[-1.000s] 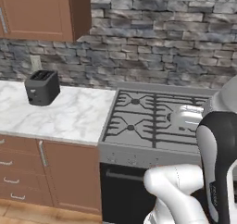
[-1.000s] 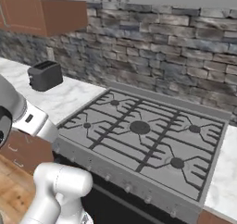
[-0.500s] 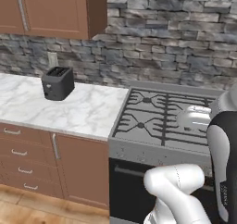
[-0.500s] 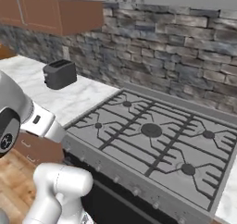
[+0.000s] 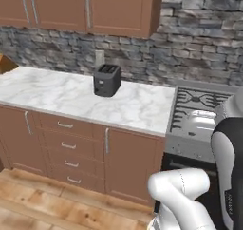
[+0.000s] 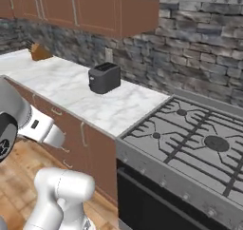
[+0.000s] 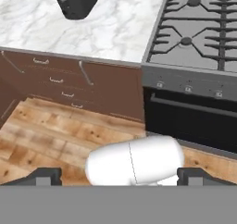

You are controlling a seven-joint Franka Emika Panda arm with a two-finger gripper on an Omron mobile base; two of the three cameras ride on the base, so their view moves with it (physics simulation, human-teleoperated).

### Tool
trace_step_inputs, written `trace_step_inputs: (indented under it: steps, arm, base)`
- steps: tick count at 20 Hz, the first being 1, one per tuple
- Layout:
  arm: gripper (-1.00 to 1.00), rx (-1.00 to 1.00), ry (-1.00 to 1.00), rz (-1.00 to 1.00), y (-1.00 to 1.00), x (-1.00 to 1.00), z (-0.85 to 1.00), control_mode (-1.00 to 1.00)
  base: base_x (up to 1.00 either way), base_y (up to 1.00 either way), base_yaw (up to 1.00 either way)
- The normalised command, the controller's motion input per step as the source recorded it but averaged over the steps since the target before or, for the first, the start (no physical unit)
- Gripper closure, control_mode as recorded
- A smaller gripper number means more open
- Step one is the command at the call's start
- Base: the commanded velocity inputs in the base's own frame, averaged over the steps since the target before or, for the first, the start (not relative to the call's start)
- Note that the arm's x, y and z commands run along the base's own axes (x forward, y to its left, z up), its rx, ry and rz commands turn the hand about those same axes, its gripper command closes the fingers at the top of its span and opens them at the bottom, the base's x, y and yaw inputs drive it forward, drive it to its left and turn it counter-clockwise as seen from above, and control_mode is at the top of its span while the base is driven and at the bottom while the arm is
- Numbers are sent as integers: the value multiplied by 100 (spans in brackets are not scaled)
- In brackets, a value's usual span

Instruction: Move the bowls from the cabinet to the plates on the dining table.

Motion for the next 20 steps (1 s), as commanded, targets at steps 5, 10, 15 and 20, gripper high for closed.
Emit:
trace_step_inputs:
  steps: [5, 10, 15, 20]
  arm:
    - [-100, 0, 0, 0, 0, 0, 0, 100]
    - [-100, 0, 0, 0, 0, 0, 0, 100]
    - [-100, 0, 0, 0, 0, 0, 0, 100]
    - [-100, 0, 0, 0, 0, 0, 0, 100]
  base:
    - [96, 98, 26]
    - [72, 77, 42]
    - [90, 32, 50]
    - [100, 0, 56]
